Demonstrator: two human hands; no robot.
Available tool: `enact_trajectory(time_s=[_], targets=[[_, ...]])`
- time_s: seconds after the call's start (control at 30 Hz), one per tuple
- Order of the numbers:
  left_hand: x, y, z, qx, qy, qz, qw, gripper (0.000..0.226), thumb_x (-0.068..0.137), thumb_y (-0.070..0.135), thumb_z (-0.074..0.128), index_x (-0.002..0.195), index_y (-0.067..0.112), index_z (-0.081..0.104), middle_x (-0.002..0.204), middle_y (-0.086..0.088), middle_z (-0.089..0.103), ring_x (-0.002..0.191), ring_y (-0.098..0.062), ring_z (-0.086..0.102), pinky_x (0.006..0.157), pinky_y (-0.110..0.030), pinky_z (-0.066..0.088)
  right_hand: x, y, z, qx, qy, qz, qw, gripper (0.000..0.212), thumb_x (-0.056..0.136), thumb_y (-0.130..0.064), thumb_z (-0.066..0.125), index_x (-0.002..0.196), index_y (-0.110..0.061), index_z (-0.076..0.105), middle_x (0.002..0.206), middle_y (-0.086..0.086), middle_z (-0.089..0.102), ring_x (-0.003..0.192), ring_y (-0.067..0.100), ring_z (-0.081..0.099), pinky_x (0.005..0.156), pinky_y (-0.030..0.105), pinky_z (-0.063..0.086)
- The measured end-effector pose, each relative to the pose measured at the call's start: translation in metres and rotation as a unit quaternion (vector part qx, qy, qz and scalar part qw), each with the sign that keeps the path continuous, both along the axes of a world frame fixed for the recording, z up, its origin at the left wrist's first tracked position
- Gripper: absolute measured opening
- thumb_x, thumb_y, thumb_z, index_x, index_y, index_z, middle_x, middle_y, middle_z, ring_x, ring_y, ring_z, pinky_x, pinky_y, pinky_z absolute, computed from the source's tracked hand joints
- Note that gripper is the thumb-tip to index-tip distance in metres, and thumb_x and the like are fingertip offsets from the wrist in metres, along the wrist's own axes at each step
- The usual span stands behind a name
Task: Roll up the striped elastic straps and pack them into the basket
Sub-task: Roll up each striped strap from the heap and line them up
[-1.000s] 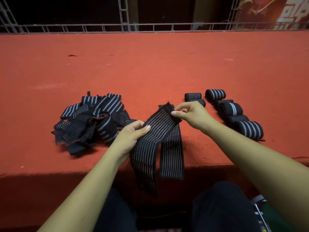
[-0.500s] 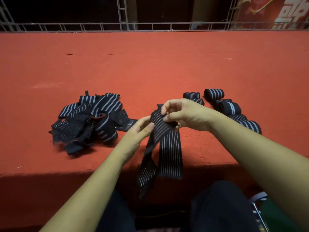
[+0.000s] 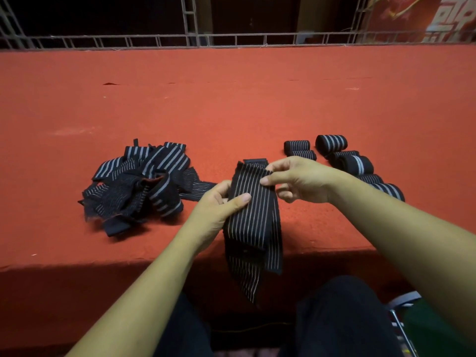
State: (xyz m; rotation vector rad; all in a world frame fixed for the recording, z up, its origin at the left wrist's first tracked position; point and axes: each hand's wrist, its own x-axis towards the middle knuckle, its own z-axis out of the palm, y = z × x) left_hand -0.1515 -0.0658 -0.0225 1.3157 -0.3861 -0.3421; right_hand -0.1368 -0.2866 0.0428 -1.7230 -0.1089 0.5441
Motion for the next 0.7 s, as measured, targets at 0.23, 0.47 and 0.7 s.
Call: enact_trajectory(time_s=[0.23, 0.47, 0.7], targets=[[-0.013, 0.002, -0.029, 0.044, 0.062, -0.073, 0.994, 0.03, 0.077, 0.014, 0.067, 0.106, 0.007, 0.067, 0.099, -0.004, 0.076, 0.09, -0.016, 0.07, 0.077, -0.024, 0.055, 0.03, -0.023, 0.002, 0.05, -0.037, -0.327, 0.943, 0.033, 0.091, -0.005, 0.069, 0.115, -0.011, 0.047, 0.087, 0.01, 0.062, 0.049, 0.014, 0.062, 0.046, 0.025, 0.051], [-0.011, 0.007, -0.046, 0.093, 0.079, -0.099, 0.988, 0.02, 0.093, 0.003, 0.061, 0.113, 0.004, 0.063, 0.107, -0.007, 0.073, 0.096, -0.017, 0.068, 0.081, -0.024, 0.054, 0.047, -0.026, 0.003, 0.029, -0.18, -0.38, 0.907, 0.014, 0.099, -0.008, 0.058, 0.088, -0.016, 0.053, 0.097, 0.011, 0.065, 0.075, 0.017, 0.072, 0.068, 0.033, 0.059], [-0.012, -0.008, -0.052, 0.203, 0.078, -0.088, 0.972, 0.023, 0.102, 0.008, 0.049, 0.122, 0.013, 0.06, 0.098, -0.001, 0.073, 0.09, -0.013, 0.069, 0.075, -0.029, 0.055, 0.048, -0.01, 0.011, -0.04, -0.302, -0.362, 0.881, 0.019, 0.098, -0.017, 0.059, 0.082, -0.025, 0.052, 0.085, 0.008, 0.061, 0.078, 0.024, 0.057, 0.071, 0.046, 0.051]])
